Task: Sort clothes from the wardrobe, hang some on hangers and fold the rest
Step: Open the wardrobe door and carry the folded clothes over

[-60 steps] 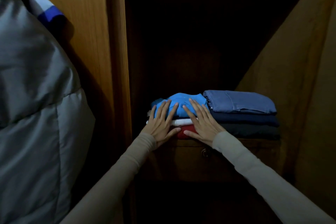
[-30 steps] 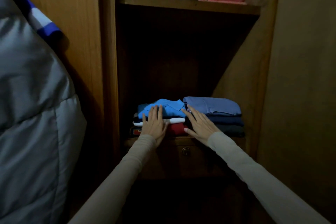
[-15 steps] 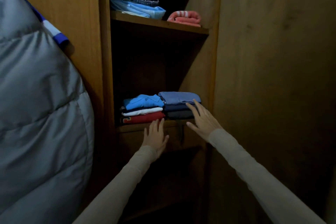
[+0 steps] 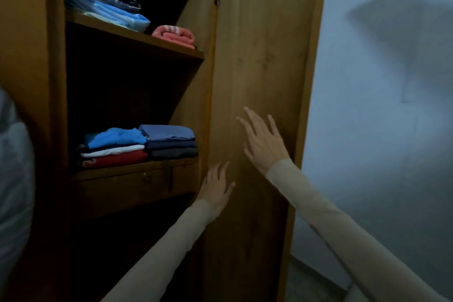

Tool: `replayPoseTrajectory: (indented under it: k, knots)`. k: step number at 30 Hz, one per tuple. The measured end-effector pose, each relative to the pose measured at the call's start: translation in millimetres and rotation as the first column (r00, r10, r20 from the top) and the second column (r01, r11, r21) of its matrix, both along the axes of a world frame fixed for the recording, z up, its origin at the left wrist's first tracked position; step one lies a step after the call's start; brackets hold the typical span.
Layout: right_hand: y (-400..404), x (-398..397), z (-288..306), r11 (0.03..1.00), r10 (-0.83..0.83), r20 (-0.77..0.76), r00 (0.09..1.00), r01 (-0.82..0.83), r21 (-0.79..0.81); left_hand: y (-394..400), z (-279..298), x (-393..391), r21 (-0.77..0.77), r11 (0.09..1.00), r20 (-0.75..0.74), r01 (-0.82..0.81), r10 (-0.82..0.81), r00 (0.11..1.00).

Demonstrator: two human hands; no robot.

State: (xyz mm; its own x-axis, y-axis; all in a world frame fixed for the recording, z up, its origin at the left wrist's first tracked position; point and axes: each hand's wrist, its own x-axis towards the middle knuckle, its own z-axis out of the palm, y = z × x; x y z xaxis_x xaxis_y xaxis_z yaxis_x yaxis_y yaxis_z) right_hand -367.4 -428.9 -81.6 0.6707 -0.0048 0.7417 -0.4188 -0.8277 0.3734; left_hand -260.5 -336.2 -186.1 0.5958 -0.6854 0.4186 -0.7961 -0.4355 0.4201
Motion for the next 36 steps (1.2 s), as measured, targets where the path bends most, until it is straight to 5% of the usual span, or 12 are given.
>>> replayPoseTrajectory:
  k: [5,10,17,23,31,36]
  knots:
    - [-24,-37,31,0.993,-0.054,0.247,0.967,0.077,-0.084,-41,26,-51,-0.274,0.939,-0.030,0.208,-0.224,0.974]
    - [-45,-56,47,0.959,0.063,0.402,0.913,-0.167,0.230,-67,40,-90,-0.316,0.879,0.083,0.358,-0.350,0.933]
    - [-46,-62,46,0.897,0.151,0.389,0.909,-0.292,0.333,-81,39,-103,-0.325,0.904,0.164,0.276,-0.233,0.958]
    - [-37,-64,51,0.812,0.266,0.522,0.810,-0.480,0.332,-74,39,-95,-0.283,0.916,0.221,0.284,-0.226,0.949]
    - [-22,-49,54,0.779,0.413,0.613,0.674,-0.610,0.146,-39,41,-80,-0.410,0.855,0.327,0.318,-0.187,0.926]
    - [1,-30,61,0.711,0.539,0.596,0.595,-0.701,0.057,-7,54,-63,-0.541,0.790,0.457,0.287,-0.009,0.889]
